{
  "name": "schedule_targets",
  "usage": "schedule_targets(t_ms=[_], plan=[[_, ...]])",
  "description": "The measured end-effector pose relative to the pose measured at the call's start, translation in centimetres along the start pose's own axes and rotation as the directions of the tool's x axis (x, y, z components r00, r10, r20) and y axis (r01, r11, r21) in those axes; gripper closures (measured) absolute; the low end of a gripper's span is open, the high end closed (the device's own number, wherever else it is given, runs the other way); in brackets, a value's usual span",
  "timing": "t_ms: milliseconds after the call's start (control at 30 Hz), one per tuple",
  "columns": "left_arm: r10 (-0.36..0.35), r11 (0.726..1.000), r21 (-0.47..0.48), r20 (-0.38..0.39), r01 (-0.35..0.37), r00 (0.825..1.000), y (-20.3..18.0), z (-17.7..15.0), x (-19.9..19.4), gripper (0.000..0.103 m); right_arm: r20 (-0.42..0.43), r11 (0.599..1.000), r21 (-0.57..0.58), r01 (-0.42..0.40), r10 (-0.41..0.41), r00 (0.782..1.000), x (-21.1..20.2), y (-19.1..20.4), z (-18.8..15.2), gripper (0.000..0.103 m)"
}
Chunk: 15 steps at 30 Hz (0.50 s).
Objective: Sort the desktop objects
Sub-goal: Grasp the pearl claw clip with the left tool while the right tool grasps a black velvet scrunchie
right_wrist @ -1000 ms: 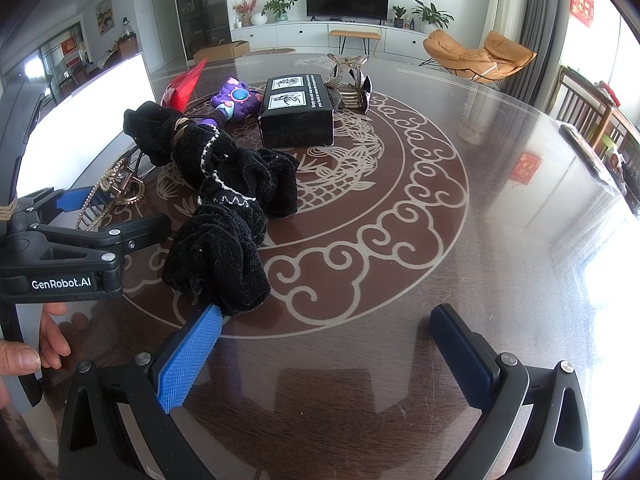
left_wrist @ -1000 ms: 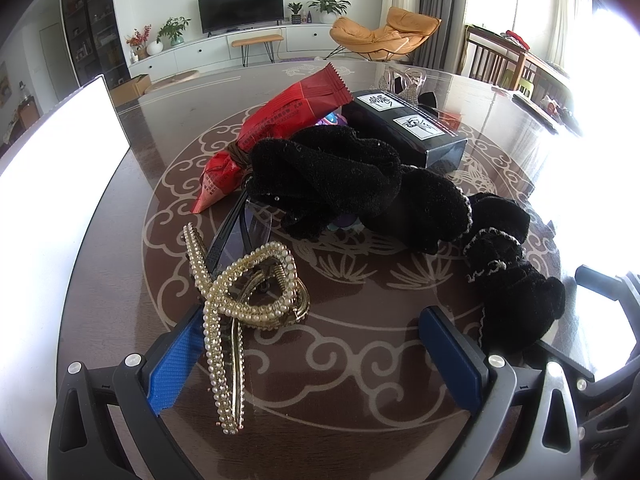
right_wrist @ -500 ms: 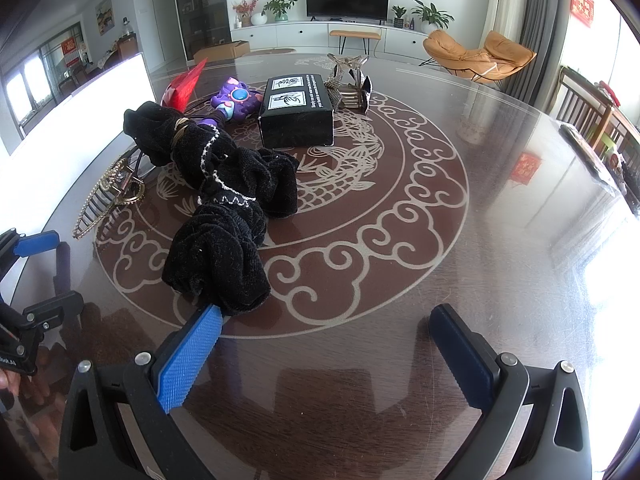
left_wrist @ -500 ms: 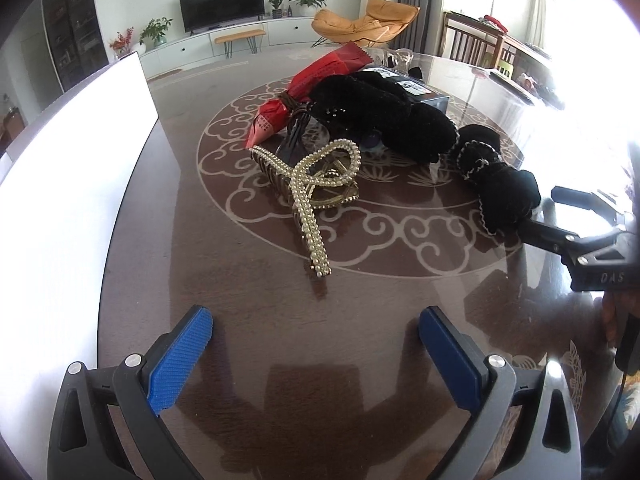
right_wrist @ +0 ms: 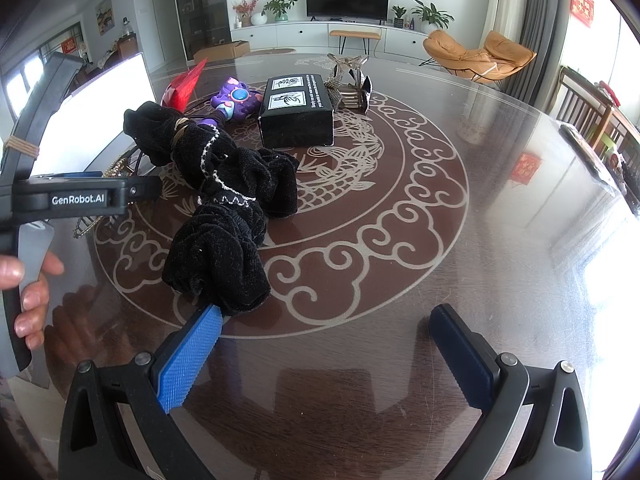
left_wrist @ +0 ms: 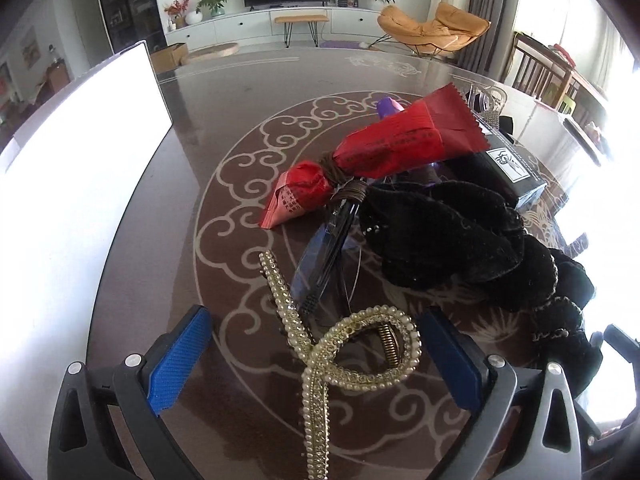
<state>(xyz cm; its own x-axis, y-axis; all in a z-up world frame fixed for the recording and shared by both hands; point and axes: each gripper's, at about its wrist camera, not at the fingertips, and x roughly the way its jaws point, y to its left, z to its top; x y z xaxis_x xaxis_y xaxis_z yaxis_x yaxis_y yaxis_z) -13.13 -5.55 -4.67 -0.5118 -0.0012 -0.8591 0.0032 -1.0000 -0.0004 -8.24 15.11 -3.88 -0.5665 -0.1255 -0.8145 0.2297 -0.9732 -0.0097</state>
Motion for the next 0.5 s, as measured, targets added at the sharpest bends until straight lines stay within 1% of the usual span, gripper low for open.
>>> schedule_targets(t_ms=[33, 67, 100, 133, 167, 200, 267, 400, 500], plan=[[0.000, 1.000, 0.008, -0.001, 0.000, 1.000, 0.2, -0.1, -0.1, 0.005, 0.000, 1.000, 0.000, 0.000, 0.000, 1.000, 0.0, 0.0, 0.0, 0.000], [-0.006, 1.000, 0.013, 0.024, 0.006, 1.000, 0.5, -0.3, -0.7, 0.017, 0.000, 1.000, 0.000, 0.000, 0.000, 1.000, 0.0, 0.0, 0.0, 0.000], [-0.012, 1.000, 0.022, 0.047, 0.011, 0.999, 0.7, -0.6, -1.3, 0.045, 0.000, 1.000, 0.000, 0.000, 0.000, 1.000, 0.0, 0.0, 0.0, 0.000], [-0.004, 1.000, 0.026, 0.049, 0.003, 0.999, 0.8, -0.9, -1.9, 0.051, 0.000, 1.000, 0.000, 0.000, 0.000, 1.000, 0.0, 0.0, 0.0, 0.000], [-0.027, 1.000, 0.014, 0.050, 0.027, 0.998, 1.2, -1.5, -2.2, 0.053, 0.000, 1.000, 0.000, 0.000, 0.000, 1.000, 0.0, 0.0, 0.0, 0.000], [-0.045, 0.999, 0.006, 0.062, 0.045, 0.997, 1.5, -2.3, -2.7, 0.054, 0.000, 1.000, 0.000, 0.000, 0.000, 1.000, 0.0, 0.0, 0.0, 0.000], [-0.042, 0.999, 0.019, 0.076, 0.040, 0.996, 1.8, -4.1, -3.6, 0.054, 0.000, 1.000, 0.000, 0.000, 0.000, 1.000, 0.1, 0.0, 0.0, 0.000], [-0.076, 0.996, 0.044, 0.085, 0.072, 0.993, 2.4, -8.0, -5.6, 0.054, 0.000, 1.000, 0.000, 0.000, 0.000, 1.000, 0.0, 0.0, 0.0, 0.000], [-0.074, 0.996, 0.061, 0.086, 0.068, 0.994, 3.0, -10.1, -6.6, 0.054, 0.000, 1.000, 0.000, -0.001, 0.001, 1.000, 0.0, 0.0, 0.0, 0.000]])
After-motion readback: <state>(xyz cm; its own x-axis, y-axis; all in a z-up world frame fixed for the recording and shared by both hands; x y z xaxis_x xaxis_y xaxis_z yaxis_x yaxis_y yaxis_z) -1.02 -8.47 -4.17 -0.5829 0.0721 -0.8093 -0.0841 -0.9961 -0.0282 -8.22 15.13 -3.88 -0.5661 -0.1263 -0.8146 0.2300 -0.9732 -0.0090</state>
